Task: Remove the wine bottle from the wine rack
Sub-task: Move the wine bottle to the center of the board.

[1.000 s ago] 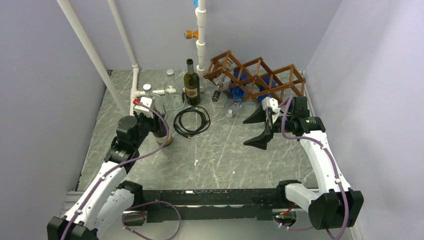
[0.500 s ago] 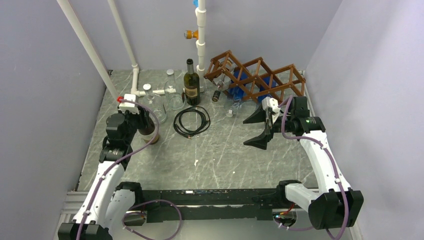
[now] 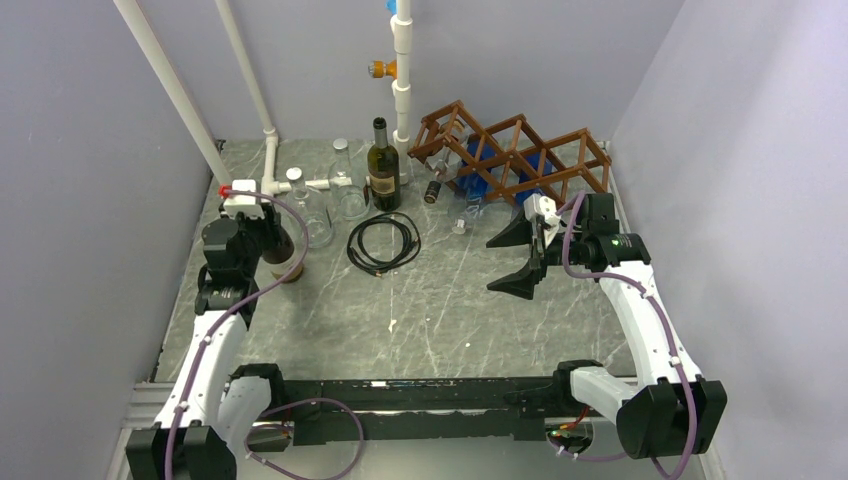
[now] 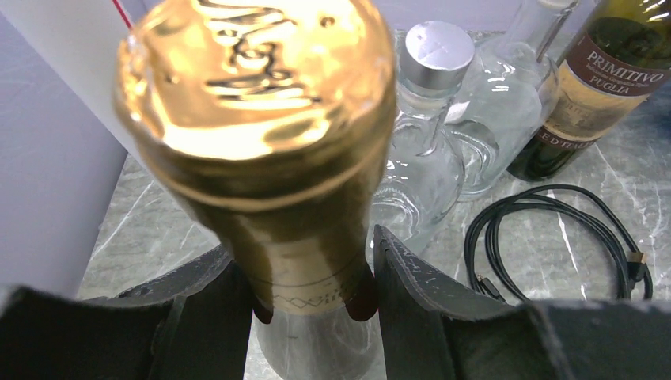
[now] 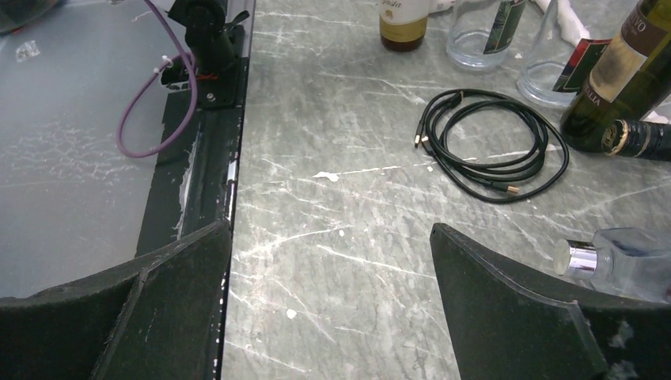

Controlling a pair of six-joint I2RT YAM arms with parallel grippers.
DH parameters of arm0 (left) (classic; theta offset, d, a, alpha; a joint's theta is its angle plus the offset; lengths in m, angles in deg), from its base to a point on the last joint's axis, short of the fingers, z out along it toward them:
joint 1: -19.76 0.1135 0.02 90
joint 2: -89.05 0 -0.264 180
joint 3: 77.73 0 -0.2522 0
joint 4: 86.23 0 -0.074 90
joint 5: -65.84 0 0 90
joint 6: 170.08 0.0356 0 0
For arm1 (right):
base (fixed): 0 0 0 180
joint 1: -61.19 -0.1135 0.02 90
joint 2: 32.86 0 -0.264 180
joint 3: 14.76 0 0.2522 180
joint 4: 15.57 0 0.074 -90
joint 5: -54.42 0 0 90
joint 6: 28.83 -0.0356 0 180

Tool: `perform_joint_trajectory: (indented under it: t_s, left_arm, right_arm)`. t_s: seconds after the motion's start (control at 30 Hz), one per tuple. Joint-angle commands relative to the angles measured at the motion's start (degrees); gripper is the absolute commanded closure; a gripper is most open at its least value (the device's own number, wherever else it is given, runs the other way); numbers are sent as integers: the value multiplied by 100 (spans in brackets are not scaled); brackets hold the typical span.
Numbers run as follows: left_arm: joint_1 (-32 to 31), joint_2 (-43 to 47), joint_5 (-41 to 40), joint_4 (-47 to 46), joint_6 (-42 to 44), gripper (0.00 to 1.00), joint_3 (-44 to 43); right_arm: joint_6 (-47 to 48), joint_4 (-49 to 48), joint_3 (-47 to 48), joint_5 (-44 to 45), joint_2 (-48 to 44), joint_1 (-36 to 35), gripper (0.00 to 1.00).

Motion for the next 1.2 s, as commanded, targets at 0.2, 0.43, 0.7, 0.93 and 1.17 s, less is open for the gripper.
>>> perform_joint_trajectory:
  t_s: [0.2, 0.43, 0.7, 0.93, 1.17]
  left_arm:
    - [123, 74, -440, -1605, -103, 69, -454]
    - [122, 202, -255, -1410, -235, 40, -439]
    - [128, 514, -172, -973, -420, 1, -522]
    - [127, 1007, -172, -36, -579, 1, -860]
    - [128, 1523, 127, 797, -965, 1, -1206]
  right_arm:
    - [193, -96, 15, -98, 27, 23, 0]
    - [193, -106, 9, -84, 49, 30, 0]
    - [185, -114, 1, -75, 59, 58, 0]
    - [343, 35, 48, 5, 85, 74, 0]
    - [502, 163, 83, 72, 85, 123, 0]
